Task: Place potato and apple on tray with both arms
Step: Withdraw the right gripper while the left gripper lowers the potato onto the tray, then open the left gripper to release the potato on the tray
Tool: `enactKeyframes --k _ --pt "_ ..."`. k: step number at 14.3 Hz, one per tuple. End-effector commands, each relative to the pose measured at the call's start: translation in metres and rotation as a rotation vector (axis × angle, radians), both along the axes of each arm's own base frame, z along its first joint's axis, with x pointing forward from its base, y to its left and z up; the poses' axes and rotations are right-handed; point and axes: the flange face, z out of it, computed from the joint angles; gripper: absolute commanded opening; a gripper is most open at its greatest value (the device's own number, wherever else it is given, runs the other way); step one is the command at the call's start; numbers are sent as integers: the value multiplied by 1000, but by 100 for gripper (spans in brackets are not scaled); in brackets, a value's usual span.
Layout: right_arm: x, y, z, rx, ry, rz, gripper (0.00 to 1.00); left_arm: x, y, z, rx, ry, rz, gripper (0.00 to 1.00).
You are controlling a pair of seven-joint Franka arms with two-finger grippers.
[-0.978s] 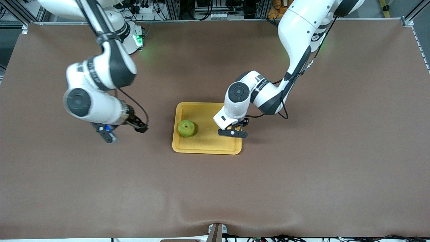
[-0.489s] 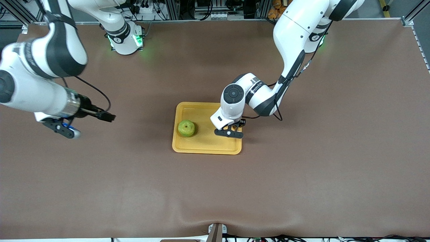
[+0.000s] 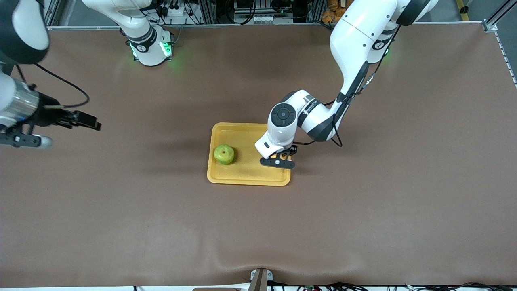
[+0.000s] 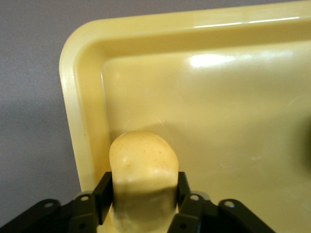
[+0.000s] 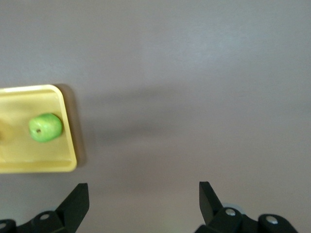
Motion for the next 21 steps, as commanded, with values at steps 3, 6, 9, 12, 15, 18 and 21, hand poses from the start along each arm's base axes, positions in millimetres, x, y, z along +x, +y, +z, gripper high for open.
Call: enactKeyframes --k 3,6,9,12,15,18,21 --pt "-24 -13 57 -51 -10 54 100 12 2 4 -7 -27 26 100" --pt "-35 -28 71 -45 -28 83 100 26 1 39 -36 -64 40 100" --pt "-41 -43 76 -36 -13 99 100 41 21 78 -34 -85 70 100" --pt "-46 -41 83 -34 9 91 100 59 59 135 -8 -95 115 100" --pt "-44 -43 86 -38 -17 88 100 74 116 187 30 -68 207 100" --pt "-38 -48 90 -31 -60 87 100 74 164 239 76 -49 275 100" --pt "-32 -47 85 -32 -70 84 100 81 226 279 91 -37 321 100"
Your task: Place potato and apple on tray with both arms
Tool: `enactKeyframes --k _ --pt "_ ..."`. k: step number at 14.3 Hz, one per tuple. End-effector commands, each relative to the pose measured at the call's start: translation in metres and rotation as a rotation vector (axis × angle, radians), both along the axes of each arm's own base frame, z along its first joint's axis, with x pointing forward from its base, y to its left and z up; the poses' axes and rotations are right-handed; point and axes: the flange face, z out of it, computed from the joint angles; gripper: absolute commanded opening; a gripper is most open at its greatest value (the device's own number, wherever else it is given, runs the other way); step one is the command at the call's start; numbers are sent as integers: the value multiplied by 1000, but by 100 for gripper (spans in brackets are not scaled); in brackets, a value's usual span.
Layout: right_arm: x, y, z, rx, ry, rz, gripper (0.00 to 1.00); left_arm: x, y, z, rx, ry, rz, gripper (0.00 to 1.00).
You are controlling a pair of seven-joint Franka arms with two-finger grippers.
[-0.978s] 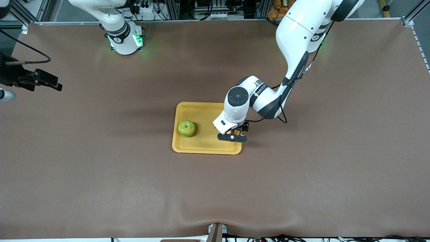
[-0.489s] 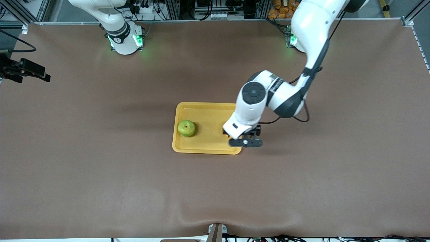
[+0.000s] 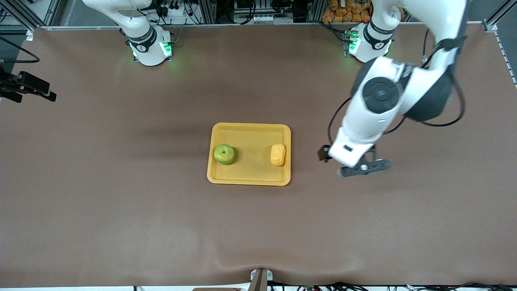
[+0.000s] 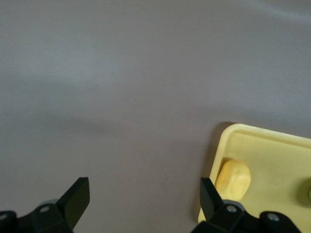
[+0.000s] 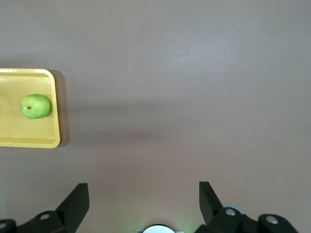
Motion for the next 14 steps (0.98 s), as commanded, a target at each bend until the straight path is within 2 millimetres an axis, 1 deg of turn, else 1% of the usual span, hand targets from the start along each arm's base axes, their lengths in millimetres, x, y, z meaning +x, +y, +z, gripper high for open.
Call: enactKeyframes --k 1,3,6,7,8,9,10,11,12,13,14 --pt "3 -4 4 -3 -28 -2 100 -6 47 34 27 16 16 100" --pt "4 -3 5 -16 -34 0 100 -12 79 62 38 23 60 100" --pt "7 -7 -1 -21 -26 -6 100 -26 110 99 48 17 96 100" --pt "8 -7 -1 -21 -29 -7 100 -31 116 110 49 17 70 100" --pt "7 -7 -1 -21 -28 -8 100 -35 123 120 52 14 49 100" --pt "7 -7 -1 -21 -28 -8 100 -35 139 126 50 11 41 100" --pt "7 -8 -1 -21 -28 -10 100 -38 156 137 35 4 21 100" --pt "8 -8 -2 -21 -26 -8 100 -41 163 140 19 21 -19 100" --pt "7 -8 -1 -21 -28 -10 100 -49 169 148 8 37 -56 100" --pt "7 -8 -1 -21 -28 -10 100 -53 180 153 11 49 -68 100" --pt "7 -8 0 -21 -29 -8 100 -60 184 162 13 51 -74 100"
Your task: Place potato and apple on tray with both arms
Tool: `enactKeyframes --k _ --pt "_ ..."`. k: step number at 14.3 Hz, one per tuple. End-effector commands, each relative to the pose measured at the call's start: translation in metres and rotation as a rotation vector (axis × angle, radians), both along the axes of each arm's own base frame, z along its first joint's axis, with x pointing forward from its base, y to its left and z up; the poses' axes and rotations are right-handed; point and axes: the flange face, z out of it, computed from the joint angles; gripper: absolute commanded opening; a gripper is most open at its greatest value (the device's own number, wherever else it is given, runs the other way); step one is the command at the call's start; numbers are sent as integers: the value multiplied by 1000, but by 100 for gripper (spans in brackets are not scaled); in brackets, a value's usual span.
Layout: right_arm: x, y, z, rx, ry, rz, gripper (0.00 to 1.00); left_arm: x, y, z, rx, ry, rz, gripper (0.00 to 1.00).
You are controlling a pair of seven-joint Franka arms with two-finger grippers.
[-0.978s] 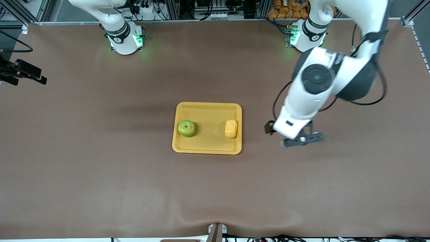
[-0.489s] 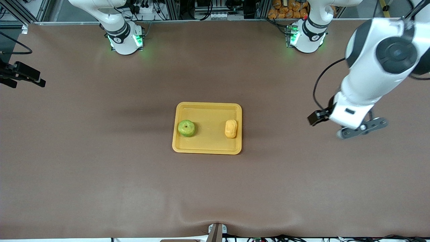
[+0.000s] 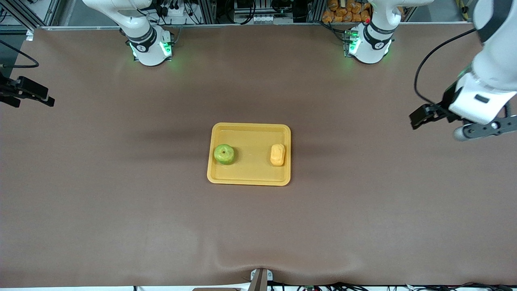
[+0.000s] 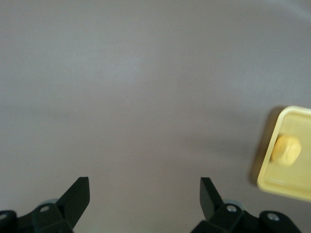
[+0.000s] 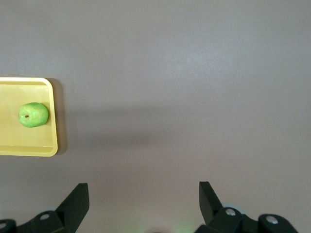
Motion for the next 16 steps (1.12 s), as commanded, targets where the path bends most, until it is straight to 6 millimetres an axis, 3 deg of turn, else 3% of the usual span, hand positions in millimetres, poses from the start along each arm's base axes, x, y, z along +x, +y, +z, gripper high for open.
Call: enactKeyframes --k 1,9,16 --pt "1 -5 3 -14 -7 -1 100 -23 7 16 -6 26 -42 100" --pt "0 -7 3 -15 -5 -1 100 -63 33 33 -19 62 -60 100" --pt "0 -10 3 -14 -5 -7 100 -83 32 42 -54 87 -61 100"
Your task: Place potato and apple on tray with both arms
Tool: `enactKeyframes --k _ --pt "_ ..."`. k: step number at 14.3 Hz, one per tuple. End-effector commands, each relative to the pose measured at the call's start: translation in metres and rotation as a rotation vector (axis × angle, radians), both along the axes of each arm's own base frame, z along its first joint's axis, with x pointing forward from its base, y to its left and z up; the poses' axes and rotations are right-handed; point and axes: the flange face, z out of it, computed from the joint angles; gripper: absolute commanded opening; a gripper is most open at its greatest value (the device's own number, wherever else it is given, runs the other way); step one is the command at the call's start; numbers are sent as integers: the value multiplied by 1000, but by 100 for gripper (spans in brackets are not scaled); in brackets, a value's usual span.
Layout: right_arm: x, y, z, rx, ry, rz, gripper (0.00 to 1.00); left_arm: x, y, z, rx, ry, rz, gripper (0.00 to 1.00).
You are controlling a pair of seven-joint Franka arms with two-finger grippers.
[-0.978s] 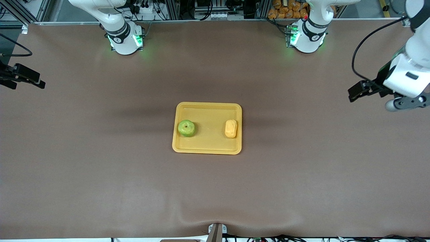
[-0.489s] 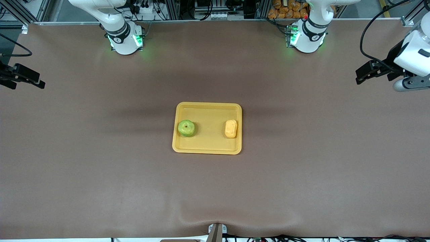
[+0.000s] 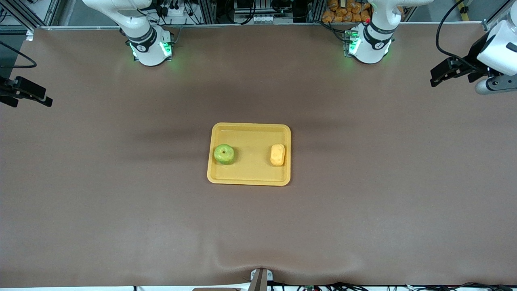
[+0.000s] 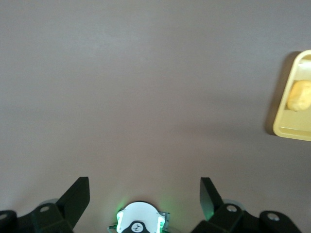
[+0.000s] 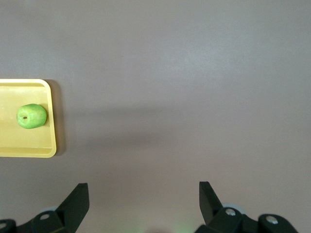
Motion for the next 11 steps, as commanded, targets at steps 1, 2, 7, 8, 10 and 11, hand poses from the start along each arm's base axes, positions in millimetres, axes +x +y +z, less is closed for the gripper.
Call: enactKeyframes --k 1,2,7,8,10,11 --pt "0 -5 3 -13 -5 3 100 -10 2 8 -30 -5 -11 100" --pt "0 -6 3 -13 -5 2 100 -10 1 7 -29 -4 -12 100" --pt "0 -6 3 -13 -5 2 100 -9 1 7 -29 -4 -11 100" --pt "0 -6 3 -13 -5 2 100 -7 2 5 -29 1 -9 100" --pt "1 -6 2 -12 -3 2 100 -5 2 2 -28 5 -7 100" --pt "1 -6 2 -12 -3 2 100 -3 2 -1 -23 9 -7 100"
